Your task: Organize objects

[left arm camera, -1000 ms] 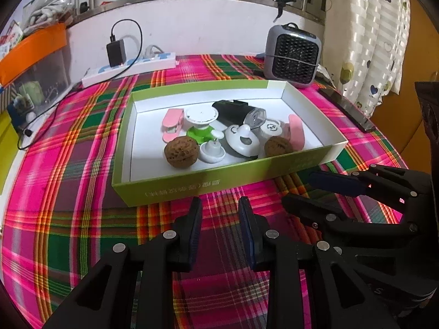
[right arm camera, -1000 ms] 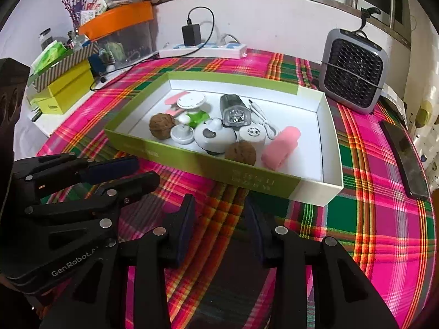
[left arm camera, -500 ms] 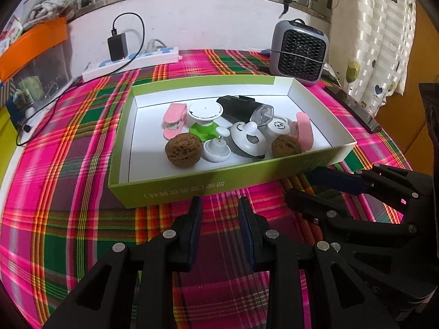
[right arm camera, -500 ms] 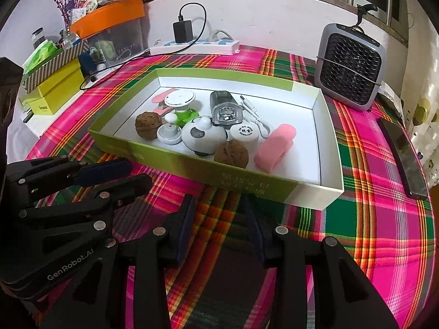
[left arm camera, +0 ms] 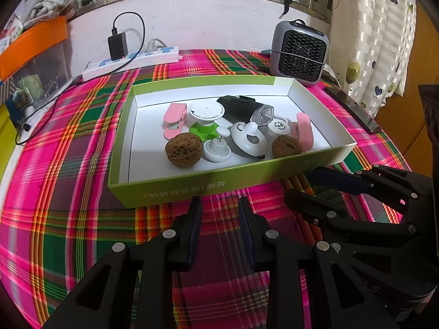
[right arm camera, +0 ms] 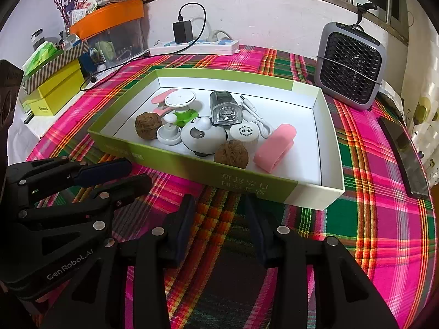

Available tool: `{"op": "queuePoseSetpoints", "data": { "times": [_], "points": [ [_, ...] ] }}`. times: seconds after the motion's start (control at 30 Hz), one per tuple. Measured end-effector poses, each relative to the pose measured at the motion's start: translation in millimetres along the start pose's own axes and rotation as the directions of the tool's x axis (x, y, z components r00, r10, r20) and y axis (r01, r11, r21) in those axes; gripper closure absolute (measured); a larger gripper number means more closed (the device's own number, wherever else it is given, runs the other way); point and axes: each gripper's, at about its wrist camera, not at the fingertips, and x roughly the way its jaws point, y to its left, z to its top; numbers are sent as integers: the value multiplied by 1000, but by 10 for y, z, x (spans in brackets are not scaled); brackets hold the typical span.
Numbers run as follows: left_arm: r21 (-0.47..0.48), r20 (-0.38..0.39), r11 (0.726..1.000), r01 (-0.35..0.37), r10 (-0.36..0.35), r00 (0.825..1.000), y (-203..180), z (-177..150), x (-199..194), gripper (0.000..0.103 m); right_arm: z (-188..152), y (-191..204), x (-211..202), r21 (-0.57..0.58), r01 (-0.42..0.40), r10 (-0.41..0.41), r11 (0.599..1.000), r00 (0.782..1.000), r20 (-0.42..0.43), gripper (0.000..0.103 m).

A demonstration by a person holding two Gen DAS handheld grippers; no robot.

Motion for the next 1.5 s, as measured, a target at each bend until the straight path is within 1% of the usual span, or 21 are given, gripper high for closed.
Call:
{"op": "queuePoseSetpoints", "data": {
  "times": [0.3,1.5],
  "points": [
    [-16,3,1000,21,-21,1000,31,4,-7,78,1,9,0,0,-5,5,1000,1000,0,60],
    [-15,3,1000,20,-20,1000,33,4,-5,78,2,10,-1,1,-5,5,1000,1000,0,60]
  ]
}}
